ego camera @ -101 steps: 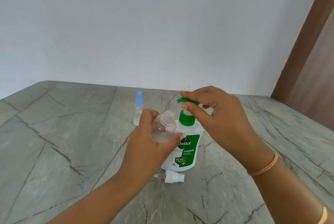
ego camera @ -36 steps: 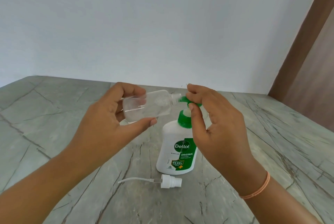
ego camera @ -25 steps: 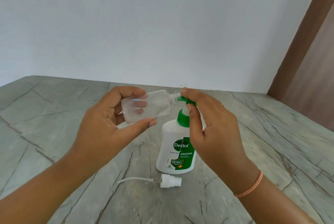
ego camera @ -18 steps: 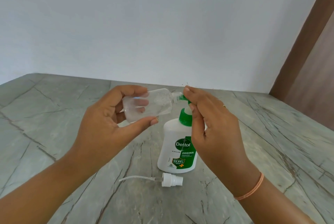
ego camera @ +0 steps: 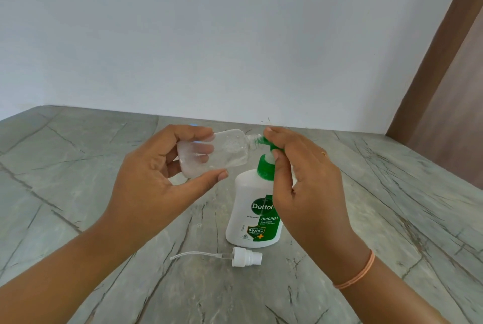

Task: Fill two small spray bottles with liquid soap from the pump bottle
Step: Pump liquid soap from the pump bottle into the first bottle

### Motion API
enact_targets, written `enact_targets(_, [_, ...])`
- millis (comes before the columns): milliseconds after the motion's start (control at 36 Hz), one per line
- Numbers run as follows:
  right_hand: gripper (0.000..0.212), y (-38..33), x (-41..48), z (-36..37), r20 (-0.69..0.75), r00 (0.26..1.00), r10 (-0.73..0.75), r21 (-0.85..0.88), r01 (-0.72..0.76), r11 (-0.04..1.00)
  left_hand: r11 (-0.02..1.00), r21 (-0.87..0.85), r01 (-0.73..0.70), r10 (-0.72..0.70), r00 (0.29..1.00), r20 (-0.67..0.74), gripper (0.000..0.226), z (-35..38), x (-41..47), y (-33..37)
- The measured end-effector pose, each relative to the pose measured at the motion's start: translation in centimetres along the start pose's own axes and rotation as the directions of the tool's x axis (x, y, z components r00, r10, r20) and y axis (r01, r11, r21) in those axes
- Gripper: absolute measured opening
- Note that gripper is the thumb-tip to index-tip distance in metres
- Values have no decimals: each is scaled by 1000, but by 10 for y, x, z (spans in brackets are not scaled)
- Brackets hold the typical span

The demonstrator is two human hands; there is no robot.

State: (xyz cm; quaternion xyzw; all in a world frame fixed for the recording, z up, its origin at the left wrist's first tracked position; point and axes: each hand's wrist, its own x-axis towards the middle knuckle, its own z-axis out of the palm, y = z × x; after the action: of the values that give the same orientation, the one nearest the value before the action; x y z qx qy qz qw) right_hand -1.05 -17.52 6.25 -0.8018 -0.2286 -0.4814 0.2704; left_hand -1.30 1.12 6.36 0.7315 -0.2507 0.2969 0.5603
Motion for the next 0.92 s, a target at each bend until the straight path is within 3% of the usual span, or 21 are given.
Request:
enact_targets(500, [37,4,-12,11,-52,999,-5,63,8,998,998,69,-15,13,1000,27,47,-3,-2,0])
enact_targets(695, [30,0,-6,8,-29,999,33,73,-31,997,979,201,-45,47,999,-7,43,-3,-1,2])
enact_targets(917, [25,-5,5,-2,-14,999,33,41,-33,999,977,213,-5,14,999,-40,41,2,-6,2])
